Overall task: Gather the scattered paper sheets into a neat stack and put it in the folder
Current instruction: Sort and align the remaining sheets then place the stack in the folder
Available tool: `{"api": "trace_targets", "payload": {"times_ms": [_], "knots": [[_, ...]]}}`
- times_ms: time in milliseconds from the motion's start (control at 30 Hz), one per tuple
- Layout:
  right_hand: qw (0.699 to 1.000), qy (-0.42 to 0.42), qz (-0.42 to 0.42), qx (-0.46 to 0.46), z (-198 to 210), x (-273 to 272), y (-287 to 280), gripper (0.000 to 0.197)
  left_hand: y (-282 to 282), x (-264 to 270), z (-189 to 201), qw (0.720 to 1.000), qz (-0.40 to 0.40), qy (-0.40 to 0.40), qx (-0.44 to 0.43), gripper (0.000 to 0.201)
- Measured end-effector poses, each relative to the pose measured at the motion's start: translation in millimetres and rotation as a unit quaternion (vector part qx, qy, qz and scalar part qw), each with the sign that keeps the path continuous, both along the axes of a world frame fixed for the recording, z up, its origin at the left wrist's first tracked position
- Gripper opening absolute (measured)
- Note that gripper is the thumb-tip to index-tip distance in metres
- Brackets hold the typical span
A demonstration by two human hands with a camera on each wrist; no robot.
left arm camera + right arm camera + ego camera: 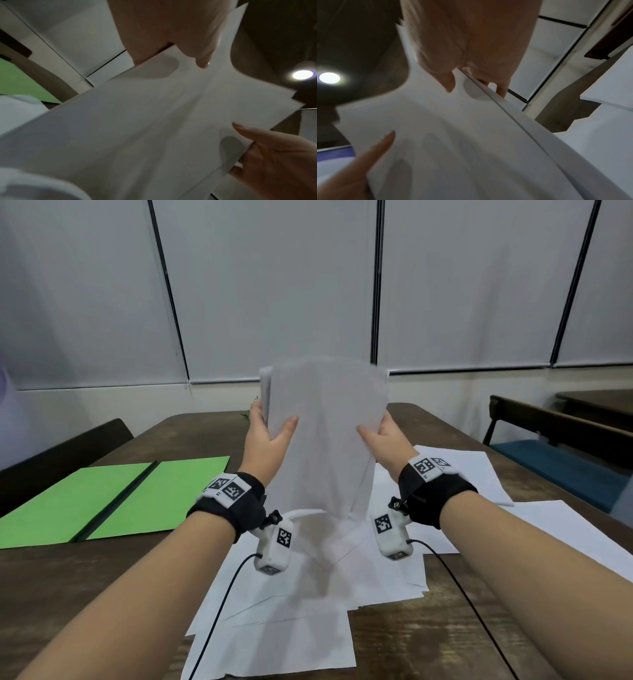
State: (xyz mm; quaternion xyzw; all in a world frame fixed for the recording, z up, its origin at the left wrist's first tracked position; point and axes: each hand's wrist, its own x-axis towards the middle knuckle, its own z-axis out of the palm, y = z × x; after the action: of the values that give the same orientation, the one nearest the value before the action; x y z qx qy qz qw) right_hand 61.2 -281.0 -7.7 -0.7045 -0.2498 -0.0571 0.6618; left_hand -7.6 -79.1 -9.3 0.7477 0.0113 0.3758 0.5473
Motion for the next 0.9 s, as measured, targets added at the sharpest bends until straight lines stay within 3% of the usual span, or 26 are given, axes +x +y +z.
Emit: {"api": "trace_targets", "payload": {"times_ms": [133, 333, 433, 567, 733, 900], "knots": [[0.999, 0.043, -0.006, -0.009, -24, 1, 5, 0.057, 7, -6, -19, 0.999, 0.030, -0.035, -0.021, 0.059], [0.997, 0.038, -0.026, 0.065, -19, 2, 8, 0.043, 9, -4, -8, 0.992, 0.052, -0.106, -0.046, 0.054], [0.993, 0.048, -0.024, 0.102, -10, 3, 5, 0.050, 12, -1, 3, 0.993, 0.021, -0.096, -0.058, 0.053], [0.993, 0.104, 0.025, 0.043, -42, 0, 4, 0.063, 21, -5, -26, 0.997, 0.005, -0.041, -0.060, 0.042], [0.994, 0.105, 0.033, 0.010, -68, -5, 1, 0.042, 30, -7, -69, 0.999, -0.041, 0.019, 0.006, 0.061], [0.997, 0.023, 0.008, 0.080, -28, -1, 18, 0.038, 26, 2, -30, 0.998, -0.001, -0.060, 0.022, 0.067]]}}
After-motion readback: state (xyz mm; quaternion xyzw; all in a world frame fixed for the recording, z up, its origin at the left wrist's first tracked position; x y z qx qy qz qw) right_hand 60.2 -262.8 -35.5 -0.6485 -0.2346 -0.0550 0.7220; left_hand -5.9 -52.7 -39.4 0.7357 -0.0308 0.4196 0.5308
